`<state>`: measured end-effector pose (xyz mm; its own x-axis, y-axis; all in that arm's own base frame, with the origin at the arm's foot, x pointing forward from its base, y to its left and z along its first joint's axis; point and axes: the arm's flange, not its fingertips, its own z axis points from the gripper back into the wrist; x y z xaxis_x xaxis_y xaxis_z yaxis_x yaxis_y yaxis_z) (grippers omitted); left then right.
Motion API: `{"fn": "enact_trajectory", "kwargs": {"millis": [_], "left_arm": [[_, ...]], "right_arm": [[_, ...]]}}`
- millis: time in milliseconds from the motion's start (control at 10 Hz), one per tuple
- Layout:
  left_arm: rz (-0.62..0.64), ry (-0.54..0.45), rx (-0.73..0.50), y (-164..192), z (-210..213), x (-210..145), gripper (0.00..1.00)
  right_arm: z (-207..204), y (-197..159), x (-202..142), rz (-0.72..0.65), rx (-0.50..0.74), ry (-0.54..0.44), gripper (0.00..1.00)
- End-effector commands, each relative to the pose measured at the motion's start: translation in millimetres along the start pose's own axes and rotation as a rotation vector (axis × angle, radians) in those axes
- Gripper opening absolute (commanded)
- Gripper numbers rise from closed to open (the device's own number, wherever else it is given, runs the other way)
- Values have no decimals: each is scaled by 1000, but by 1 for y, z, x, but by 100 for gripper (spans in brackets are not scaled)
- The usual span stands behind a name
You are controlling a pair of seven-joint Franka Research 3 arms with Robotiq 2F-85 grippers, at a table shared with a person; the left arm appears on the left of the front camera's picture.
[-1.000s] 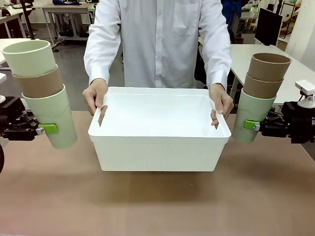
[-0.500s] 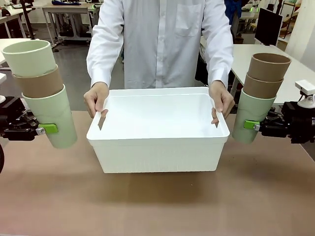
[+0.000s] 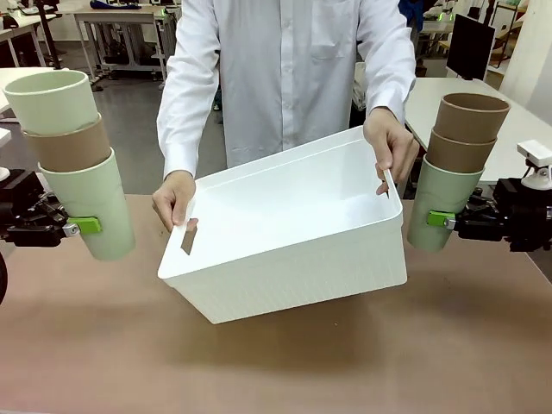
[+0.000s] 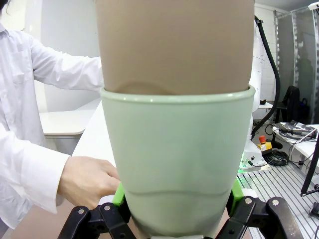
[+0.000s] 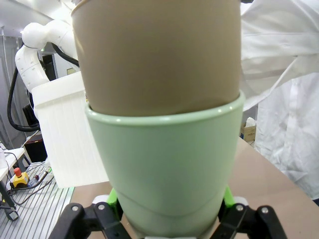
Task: Stack the cups and store them in the basket.
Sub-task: Place the stack of Reusable plastic cups into the Pantry Basket.
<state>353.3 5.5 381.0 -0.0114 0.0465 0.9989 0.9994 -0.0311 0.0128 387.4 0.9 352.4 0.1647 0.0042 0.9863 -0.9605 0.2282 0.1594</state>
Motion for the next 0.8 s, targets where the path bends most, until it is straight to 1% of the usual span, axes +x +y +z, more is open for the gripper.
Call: {"fn": "enact_trajectory", "kwargs": {"millis": [0, 200, 400, 700], "left_arm": [[-2, -5, -6, -1, -1, 2, 86], [0, 0, 0, 0, 0, 0, 86], [57, 40, 18, 6, 10, 37, 86], [107, 219, 24, 11, -1, 96, 86]], "right_arm": [[0, 1, 4, 1, 0, -2, 86], [0, 1, 4, 1, 0, -2, 86], [0, 1, 4, 1, 0, -2, 86], [0, 1, 4, 1, 0, -2, 86]]}}
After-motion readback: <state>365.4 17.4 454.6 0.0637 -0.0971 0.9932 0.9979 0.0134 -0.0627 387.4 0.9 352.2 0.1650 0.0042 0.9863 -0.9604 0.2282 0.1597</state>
